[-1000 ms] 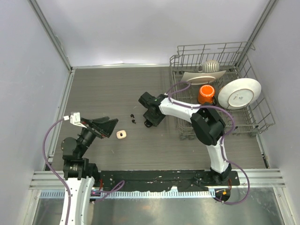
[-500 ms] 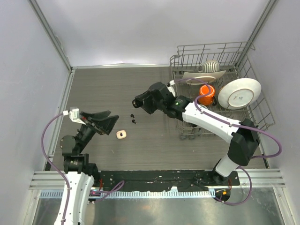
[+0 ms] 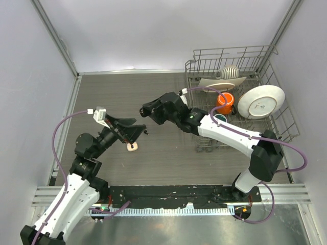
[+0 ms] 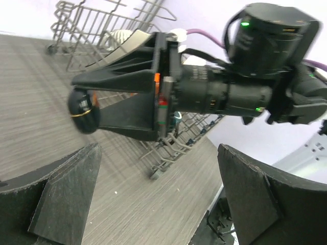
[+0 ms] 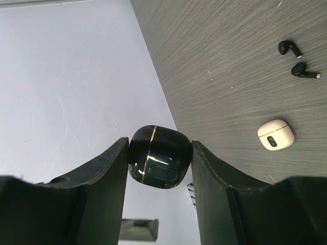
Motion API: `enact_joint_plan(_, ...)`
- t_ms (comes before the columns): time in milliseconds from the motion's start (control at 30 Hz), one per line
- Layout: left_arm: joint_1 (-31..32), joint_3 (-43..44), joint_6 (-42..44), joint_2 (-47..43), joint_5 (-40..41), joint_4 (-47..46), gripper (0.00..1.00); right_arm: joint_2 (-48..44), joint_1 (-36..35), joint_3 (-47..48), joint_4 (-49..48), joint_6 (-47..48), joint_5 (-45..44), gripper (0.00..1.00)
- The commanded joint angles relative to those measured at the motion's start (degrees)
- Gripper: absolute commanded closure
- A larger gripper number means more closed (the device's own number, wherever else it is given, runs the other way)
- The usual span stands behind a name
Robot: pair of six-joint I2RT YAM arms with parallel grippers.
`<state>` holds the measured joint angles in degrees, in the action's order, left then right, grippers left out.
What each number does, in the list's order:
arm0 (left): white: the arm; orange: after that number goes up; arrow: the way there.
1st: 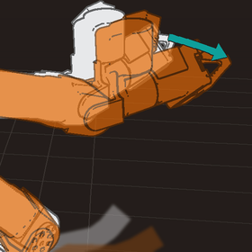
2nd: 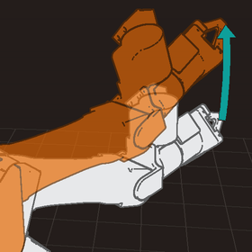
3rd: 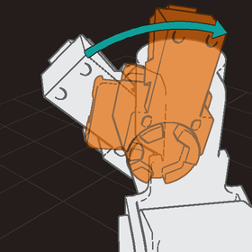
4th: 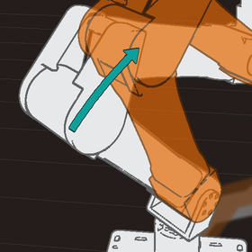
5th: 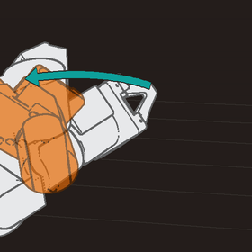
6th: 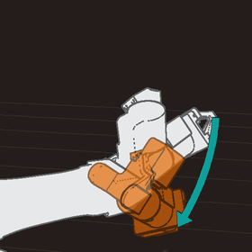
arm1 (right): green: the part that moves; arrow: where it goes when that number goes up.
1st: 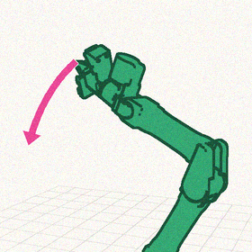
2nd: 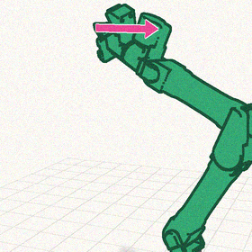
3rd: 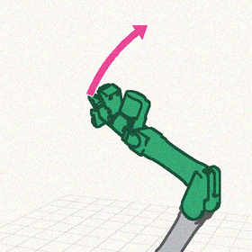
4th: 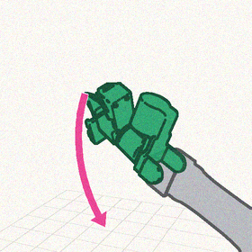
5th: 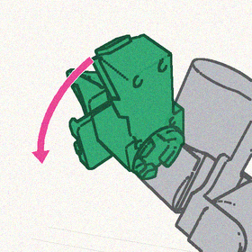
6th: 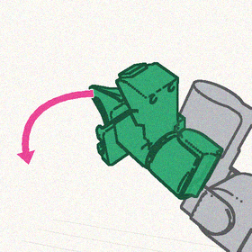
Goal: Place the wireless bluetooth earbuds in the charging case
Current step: Pick up the charging case at the center of the board.
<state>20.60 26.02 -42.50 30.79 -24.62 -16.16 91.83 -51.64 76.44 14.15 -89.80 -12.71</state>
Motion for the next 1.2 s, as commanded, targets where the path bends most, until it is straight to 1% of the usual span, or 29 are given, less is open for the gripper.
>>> enact_joint_plan(0,1.72,1.49,2.69,1.03,9.14,2.88,0.00,-3.94,-0.22,-0.94,-3.25,-0.73,-1.35,0.99)
enact_joint_plan(67,1.72,1.84,2.25,1.73,10.82,3.77,0.02,-4.64,-0.22,-1.38,-3.43,-0.82,-1.79,0.99)
enact_joint_plan(167,2.07,1.93,1.37,2.87,12.93,5.00,0.02,-5.26,-0.22,-1.73,-3.87,-0.73,-1.79,0.99)
enact_joint_plan(400,3.31,2.46,2.25,9.72,11.62,-1.84,0.06,-5.44,-0.22,-2.00,-3.78,-1.17,-0.12,0.99)
enact_joint_plan(700,4.01,3.86,3.92,15.09,11.09,-8.08,0.12,-5.96,-0.31,-1.83,-3.78,-1.08,0.58,0.99)
enact_joint_plan(833,4.01,4.39,3.92,17.37,10.47,-10.46,0.18,-5.96,-0.22,-1.83,-3.61,-0.99,1.11,0.99)
enact_joint_plan(967,4.01,4.74,3.30,20.01,8.54,-12.04,0.20,-5.96,-0.31,-1.65,-3.69,-1.08,1.55,0.99)
enact_joint_plan(1067,4.01,4.39,2.69,21.42,8.63,-14.42,0.23,-6.05,-0.22,-1.47,-3.52,-0.90,1.64,0.99)
enact_joint_plan(1100,4.10,4.30,2.60,21.77,8.71,-15.12,0.25,-6.22,-0.31,-1.56,-3.52,-0.90,1.55,0.99)
enact_joint_plan(1167,4.01,4.56,2.51,22.82,8.01,-15.56,0.33,-6.40,-0.31,-1.56,-3.52,-0.90,1.37,0.99)
